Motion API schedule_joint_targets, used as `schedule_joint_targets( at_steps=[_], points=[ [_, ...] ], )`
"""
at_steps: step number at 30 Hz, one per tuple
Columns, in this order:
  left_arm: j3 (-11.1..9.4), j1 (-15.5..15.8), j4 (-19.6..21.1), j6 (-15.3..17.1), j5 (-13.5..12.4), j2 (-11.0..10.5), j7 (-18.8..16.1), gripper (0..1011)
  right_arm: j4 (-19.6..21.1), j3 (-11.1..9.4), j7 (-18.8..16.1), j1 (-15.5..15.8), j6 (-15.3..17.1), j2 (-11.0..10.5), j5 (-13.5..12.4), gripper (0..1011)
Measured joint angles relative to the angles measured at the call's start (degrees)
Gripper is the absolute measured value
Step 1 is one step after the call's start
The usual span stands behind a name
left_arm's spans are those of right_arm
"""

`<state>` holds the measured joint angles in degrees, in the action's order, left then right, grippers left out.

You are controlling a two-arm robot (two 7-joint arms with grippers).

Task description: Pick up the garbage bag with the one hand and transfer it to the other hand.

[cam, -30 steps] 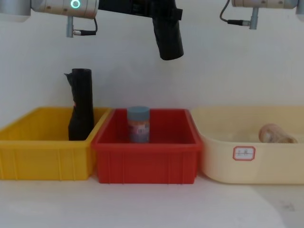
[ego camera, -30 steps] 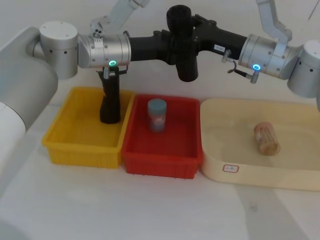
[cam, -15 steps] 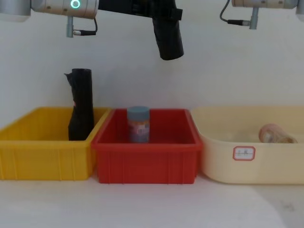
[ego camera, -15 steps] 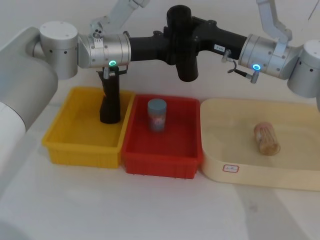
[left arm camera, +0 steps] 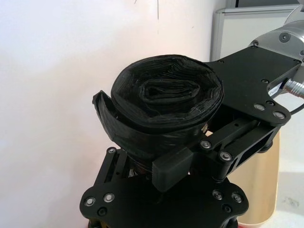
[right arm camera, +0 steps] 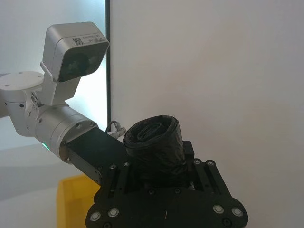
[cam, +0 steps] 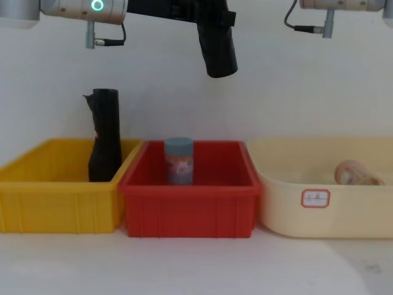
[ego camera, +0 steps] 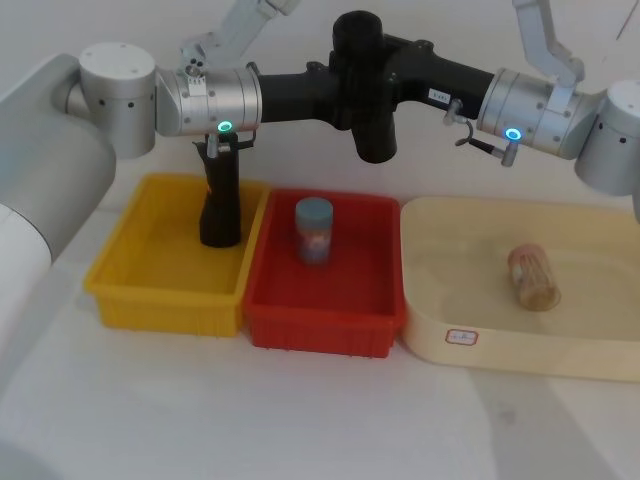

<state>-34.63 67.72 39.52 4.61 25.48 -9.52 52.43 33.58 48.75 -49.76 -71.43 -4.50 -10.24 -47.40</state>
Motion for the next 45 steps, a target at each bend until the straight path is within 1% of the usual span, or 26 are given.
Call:
schedule_joint_targets(
  at_steps=[24,26,27,29,30,32,34,35,36,37,38,40,41,43,44,45],
  points=[
    [0.0,0.0,0.0,0.0,0.0,0.0,0.0,471,0.1,0.0,0.0,0.0,0.0,0.0,0.1,533],
    [0.0,0.0,0.0,0.0,0.0,0.0,0.0,503,0.2,0.0,0.0,0.0,0.1,-0.1,0.3,533],
    [0.0,0.0,0.0,0.0,0.0,0.0,0.0,555,0.3,0.0,0.0,0.0,0.1,-0.1,0.3,532],
    [0.0,0.0,0.0,0.0,0.0,0.0,0.0,589,0.5,0.0,0.1,0.1,0.2,-0.2,0.5,531],
    [0.0,0.0,0.0,0.0,0.0,0.0,0.0,641,0.6,0.0,0.2,0.1,0.2,-0.2,0.6,531],
    [0.0,0.0,0.0,0.0,0.0,0.0,0.0,684,0.9,0.1,0.4,0.1,0.4,-0.4,0.9,531],
    [0.0,0.0,0.0,0.0,0.0,0.0,0.0,759,1.2,0.2,0.7,0.1,0.5,-0.5,1.2,531],
    [0.0,0.0,0.0,0.0,0.0,0.0,0.0,775,1.6,0.4,1.1,0.1,0.8,-0.7,1.5,531],
    [0.0,0.0,0.0,0.0,0.0,0.0,0.0,813,1.9,0.5,1.3,0.1,0.9,-0.8,1.7,531],
    [0.0,0.0,0.0,0.0,0.0,0.0,0.0,813,2.1,0.6,1.6,0.1,1.1,-1.0,2.0,531],
    [0.0,0.0,0.0,0.0,0.0,0.0,0.0,868,2.4,0.7,1.9,0.1,1.3,-1.1,2.2,530],
    [0.0,0.0,0.0,0.0,0.0,0.0,0.0,900,3.5,1.0,3.1,0.2,2.0,-1.6,2.9,529],
    [0.0,0.0,0.0,0.0,0.0,0.0,0.0,947,4.4,1.3,3.9,0.2,2.5,-2.0,3.5,529],
    [0.0,0.0,0.0,0.0,0.0,0.0,0.0,979,5.3,1.6,4.8,0.3,3.1,-2.5,4.0,529],
    [0.0,0.0,0.0,0.0,0.0,0.0,0.0,1001,6.5,1.9,6.0,0.3,3.9,-3.1,4.7,529],
    [0.0,0.0,0.0,0.0,0.0,0.0,0.0,1001,6.8,2.0,6.5,0.3,4.2,-3.3,5.0,529]
  ],
)
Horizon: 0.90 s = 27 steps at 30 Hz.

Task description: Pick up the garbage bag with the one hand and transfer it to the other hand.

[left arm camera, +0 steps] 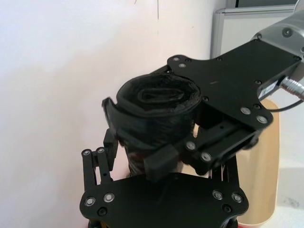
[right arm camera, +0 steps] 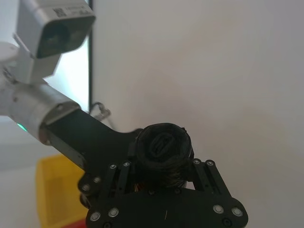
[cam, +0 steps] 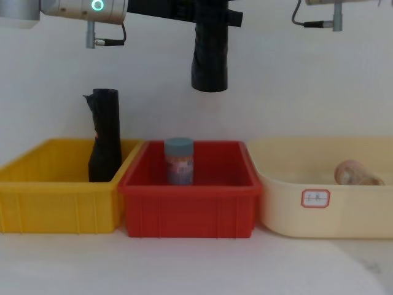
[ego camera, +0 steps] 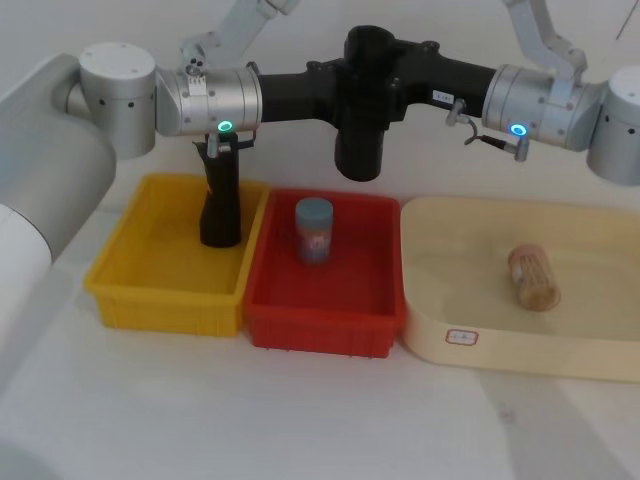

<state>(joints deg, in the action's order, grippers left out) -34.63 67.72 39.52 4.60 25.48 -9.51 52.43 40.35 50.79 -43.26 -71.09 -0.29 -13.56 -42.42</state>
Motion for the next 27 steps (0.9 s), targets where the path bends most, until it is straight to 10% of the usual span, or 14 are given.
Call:
schedule_joint_targets(
  at_steps=[27],
  points=[
    [0.0,0.0,0.0,0.0,0.0,0.0,0.0,1001,21.0,2.5,21.4,2.0,18.6,-12.8,10.5,529]
  ],
)
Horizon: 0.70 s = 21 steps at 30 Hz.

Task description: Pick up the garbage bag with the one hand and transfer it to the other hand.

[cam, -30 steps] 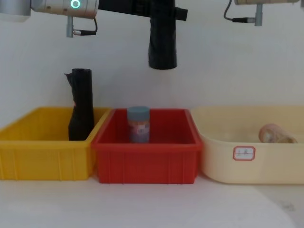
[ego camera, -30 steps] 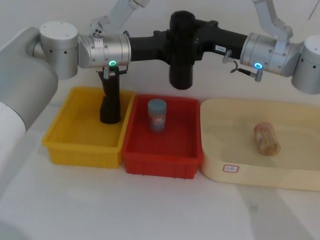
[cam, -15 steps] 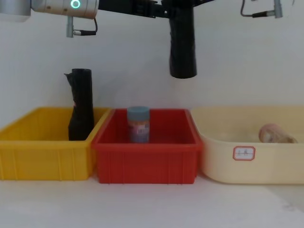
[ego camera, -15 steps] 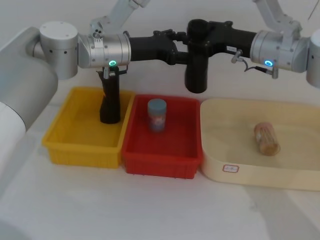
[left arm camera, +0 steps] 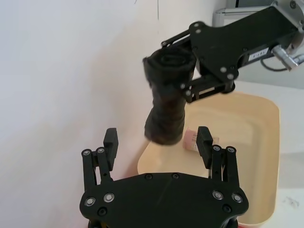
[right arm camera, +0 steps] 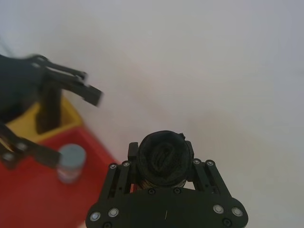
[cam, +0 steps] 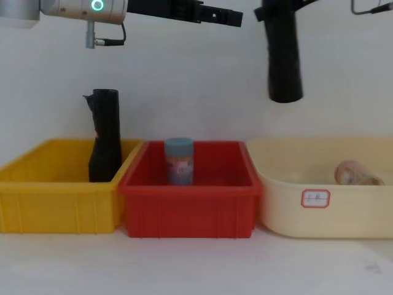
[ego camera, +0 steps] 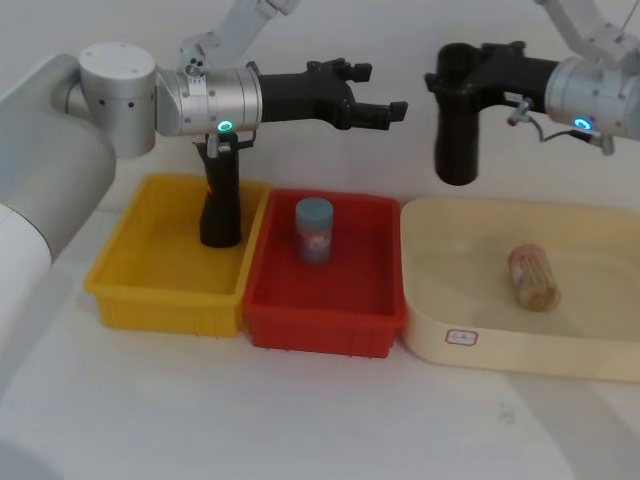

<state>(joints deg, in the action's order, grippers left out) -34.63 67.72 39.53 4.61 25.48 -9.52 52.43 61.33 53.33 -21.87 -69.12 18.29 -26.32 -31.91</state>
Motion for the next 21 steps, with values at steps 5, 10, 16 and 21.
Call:
schedule_joint_targets(
  at_steps=[5,10,16,21],
  points=[
    [0.0,0.0,0.0,0.0,0.0,0.0,0.0,1001,2.7,-0.3,3.2,0.4,3.1,-2.1,1.2,601],
    [0.0,0.0,0.0,0.0,0.0,0.0,0.0,1001,5.3,-0.8,6.1,1.0,6.0,-4.2,2.2,724],
    [0.0,0.0,0.0,0.0,0.0,0.0,0.0,1001,8.0,-1.4,9.3,1.5,9.2,-6.7,3.5,897],
    [0.0,0.0,0.0,0.0,0.0,0.0,0.0,1001,9.5,-1.8,11.0,1.8,11.0,-8.1,4.2,1000]
  ],
)
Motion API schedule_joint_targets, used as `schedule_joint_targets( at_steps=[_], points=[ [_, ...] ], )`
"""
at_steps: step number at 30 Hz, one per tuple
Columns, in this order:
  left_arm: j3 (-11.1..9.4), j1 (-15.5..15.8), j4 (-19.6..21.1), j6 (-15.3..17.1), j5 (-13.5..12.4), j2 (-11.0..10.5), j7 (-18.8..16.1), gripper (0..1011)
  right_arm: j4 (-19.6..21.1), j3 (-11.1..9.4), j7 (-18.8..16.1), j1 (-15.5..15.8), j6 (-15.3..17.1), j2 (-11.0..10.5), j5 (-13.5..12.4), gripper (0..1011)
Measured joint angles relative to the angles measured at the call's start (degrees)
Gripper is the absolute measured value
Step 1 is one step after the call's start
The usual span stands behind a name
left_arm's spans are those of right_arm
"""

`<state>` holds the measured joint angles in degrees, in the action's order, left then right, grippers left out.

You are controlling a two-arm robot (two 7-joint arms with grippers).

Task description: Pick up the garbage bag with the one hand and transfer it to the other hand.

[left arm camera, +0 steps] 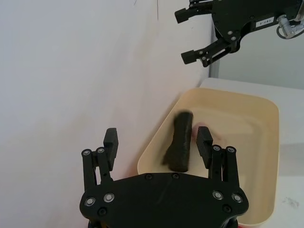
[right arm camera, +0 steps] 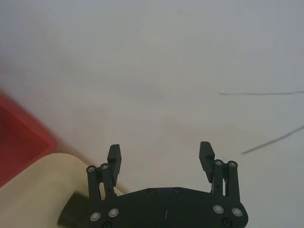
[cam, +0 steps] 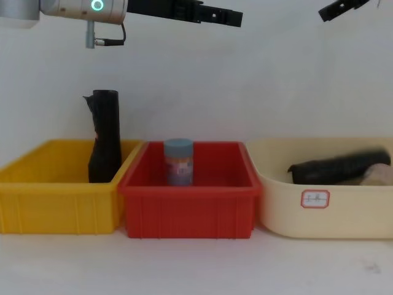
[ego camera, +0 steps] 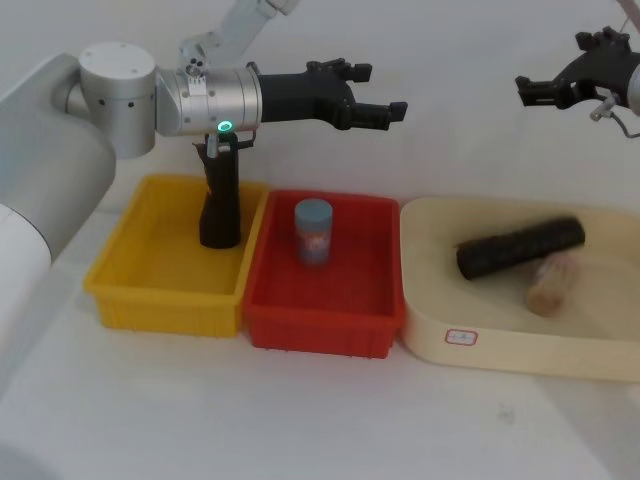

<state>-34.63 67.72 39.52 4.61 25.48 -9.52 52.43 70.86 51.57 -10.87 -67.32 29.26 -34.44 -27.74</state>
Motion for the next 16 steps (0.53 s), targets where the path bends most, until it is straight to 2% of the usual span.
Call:
schedule_joint_targets(
  at_steps=[16],
  points=[
    [0.0,0.0,0.0,0.0,0.0,0.0,0.0,1001,2.0,-0.4,2.2,0.4,2.4,-1.8,1.0,1000]
  ],
)
